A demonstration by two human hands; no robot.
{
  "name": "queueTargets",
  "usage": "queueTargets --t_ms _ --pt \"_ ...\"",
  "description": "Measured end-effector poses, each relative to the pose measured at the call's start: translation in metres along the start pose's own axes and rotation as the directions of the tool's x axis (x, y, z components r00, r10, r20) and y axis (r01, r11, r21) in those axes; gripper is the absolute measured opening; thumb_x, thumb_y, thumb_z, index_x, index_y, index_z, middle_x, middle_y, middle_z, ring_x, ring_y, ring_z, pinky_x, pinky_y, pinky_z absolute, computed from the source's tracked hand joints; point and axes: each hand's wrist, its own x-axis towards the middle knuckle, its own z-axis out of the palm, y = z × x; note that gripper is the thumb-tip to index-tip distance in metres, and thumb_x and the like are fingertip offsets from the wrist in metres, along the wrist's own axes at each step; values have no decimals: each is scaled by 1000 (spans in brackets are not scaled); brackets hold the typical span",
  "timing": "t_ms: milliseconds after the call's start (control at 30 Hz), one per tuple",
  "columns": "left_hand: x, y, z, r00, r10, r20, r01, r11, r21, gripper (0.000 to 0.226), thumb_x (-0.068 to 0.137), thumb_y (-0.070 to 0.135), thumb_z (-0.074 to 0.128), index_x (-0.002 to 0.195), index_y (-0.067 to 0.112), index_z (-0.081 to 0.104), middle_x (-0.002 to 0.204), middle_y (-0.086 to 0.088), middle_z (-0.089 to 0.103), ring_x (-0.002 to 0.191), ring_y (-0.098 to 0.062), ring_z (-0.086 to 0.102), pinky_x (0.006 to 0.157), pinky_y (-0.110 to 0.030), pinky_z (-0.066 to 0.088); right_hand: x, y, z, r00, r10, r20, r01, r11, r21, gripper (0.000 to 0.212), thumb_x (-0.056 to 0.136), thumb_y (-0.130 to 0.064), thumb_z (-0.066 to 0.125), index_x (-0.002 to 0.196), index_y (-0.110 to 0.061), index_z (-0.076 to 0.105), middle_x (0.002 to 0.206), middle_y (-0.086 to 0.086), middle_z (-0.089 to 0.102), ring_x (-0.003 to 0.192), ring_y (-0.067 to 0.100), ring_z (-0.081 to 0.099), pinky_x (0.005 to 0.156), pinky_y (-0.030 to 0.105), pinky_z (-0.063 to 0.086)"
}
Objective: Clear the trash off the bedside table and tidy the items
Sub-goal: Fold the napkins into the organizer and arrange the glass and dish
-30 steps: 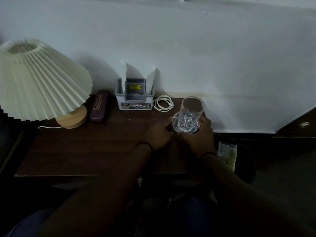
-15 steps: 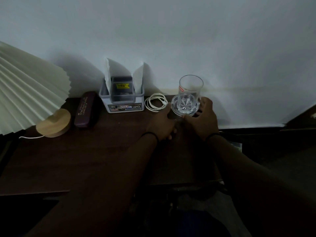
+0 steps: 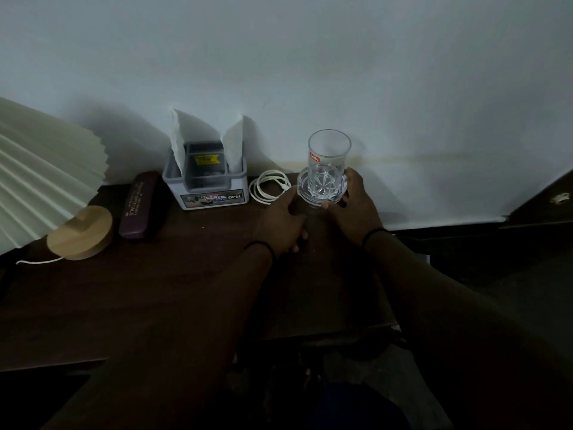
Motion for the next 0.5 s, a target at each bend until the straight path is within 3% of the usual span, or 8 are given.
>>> queueTargets --t_ms 300,400,500 --pt "0 -2 1 1000 -6 -8 6 1000 12 76 85 4 53 149 40 34 70 -13 72 29 -12 49 32 -18 37 23 4 -6 988 64 141 -61 998 -27 91 82 -12 73 152 -13 15 149 10 45 134 30 48 111 50 39" --pt "-1 -1 1 1000 -12 -4 12 1000 16 77 85 4 53 150 38 32 71 -13 73 31 -15 48 34 -20 38 13 5 -1 997 77 22 -78 996 51 81 76 -15 77 143 -16 31 137 -3 54 123 17 55 109 44 44" --pt "-1 -1 2 1000 -7 6 7 1000 27 77 86 4 54 151 38 30 71 -13 72 30 -14 49 34 -20 39 -4 1 12 977 116 -182 -88 984 152 82 67 -23 84 138 -22 42 131 -5 61 112 4 57 103 26 46"
